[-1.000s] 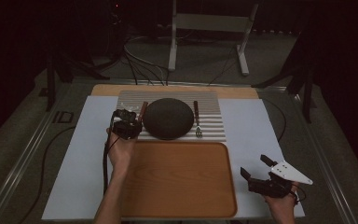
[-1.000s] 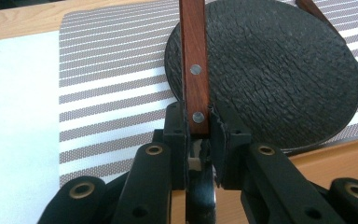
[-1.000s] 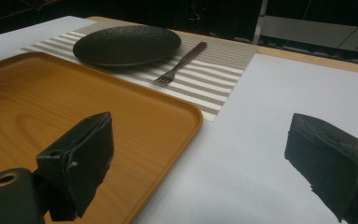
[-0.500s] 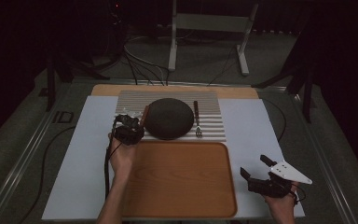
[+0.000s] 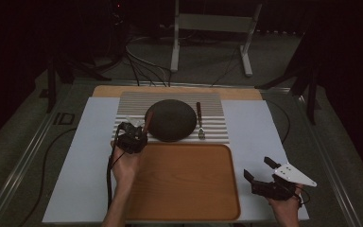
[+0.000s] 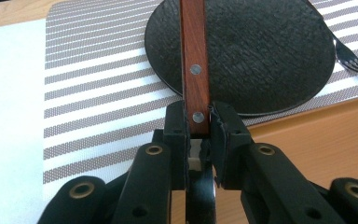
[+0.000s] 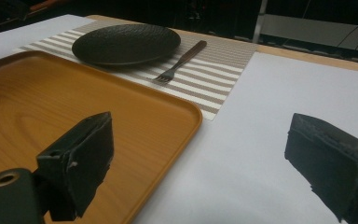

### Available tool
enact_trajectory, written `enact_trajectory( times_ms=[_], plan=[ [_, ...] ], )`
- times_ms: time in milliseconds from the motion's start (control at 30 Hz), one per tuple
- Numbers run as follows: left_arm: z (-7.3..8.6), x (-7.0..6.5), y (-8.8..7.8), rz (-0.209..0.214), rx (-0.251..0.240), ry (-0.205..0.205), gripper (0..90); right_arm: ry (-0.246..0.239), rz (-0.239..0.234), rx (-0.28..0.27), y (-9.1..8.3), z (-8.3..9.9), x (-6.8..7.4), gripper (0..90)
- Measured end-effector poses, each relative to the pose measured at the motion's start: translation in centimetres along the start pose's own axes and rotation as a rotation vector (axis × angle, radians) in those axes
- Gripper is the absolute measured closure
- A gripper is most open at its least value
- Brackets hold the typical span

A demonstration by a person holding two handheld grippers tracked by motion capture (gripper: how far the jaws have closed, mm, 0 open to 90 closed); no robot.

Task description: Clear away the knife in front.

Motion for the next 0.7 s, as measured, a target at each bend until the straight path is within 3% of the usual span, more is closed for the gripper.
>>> enact_trajectory(
  times_ms=[700],
  plan=[
    [1.7, -1.3, -1.2, 0.008, -0.018, -0.026, 78.0, -0.002, -0.002, 0.001, 0.1, 0.0, 0.1, 7.8]
  ],
)
Point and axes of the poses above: each handheld gripper's, and its own axes: y roughly forward along the jaws, z roughly out of its underside, x roughly to its left, the point moved 8 cm from there along y, roughly forward along the jaws, and after that the axes turned 13 degrees about y, right-handed, at the moved point
